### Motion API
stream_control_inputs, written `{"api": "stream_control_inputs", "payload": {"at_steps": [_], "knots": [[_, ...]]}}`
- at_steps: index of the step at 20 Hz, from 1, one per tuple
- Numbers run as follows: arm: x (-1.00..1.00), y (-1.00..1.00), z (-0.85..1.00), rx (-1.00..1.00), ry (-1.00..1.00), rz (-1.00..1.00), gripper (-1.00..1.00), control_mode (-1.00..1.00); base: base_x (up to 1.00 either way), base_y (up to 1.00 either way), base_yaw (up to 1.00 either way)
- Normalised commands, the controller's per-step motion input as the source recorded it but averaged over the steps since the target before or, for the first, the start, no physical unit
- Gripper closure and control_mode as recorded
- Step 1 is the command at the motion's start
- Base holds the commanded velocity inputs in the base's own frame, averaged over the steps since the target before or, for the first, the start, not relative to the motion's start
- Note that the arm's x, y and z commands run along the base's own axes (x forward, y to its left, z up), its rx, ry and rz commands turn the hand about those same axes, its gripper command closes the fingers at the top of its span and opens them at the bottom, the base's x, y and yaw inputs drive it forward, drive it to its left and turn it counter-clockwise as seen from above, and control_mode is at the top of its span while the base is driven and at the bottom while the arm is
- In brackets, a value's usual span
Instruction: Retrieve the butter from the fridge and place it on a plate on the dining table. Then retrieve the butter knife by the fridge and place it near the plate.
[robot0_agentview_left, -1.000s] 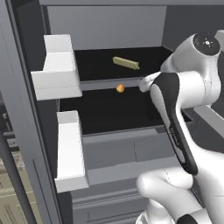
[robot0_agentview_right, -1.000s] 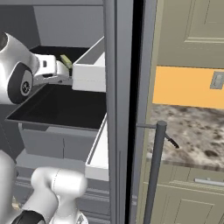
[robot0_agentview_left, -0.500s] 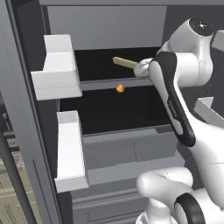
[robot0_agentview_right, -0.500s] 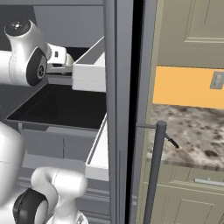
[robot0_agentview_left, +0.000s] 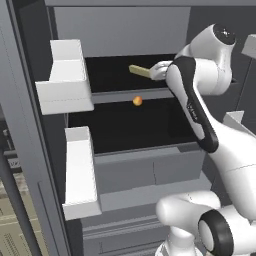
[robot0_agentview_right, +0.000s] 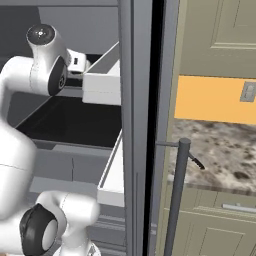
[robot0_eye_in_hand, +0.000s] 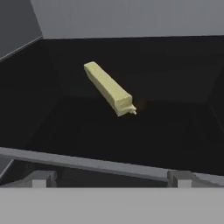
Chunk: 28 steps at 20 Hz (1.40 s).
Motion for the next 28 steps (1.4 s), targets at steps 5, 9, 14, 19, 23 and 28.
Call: {"api": "stream_control_inputs", "payload": {"at_steps": [5, 9, 14, 19, 23, 28], "knots": [[0.51, -0.02, 0.00, 0.00, -0.01, 0.01, -1.00, -1.00, 0.00, 0.00, 0.00], [0.49, -0.21, -0.21, 0.00, -0.12, 0.06, -1.00, -1.00, 0.00, 0.00, 0.00], [0.74, 0.00, -0.01, -0.01, 0.02, 0.07, -1.00, -1.00, 0.00, 0.00, 0.00], [0.72, 0.04, 0.00, -0.03, 0.07, 0.02, -1.00, -1.00, 0.00, 0.00, 0.00], [0.68, 0.21, 0.00, -0.05, 0.04, 0.00, -1.00, -1.00, 0.00, 0.00, 0.00], [0.13, 0.41, 0.00, -0.01, 0.01, 0.00, -1.00, -1.00, 0.00, 0.00, 0.00]]}}
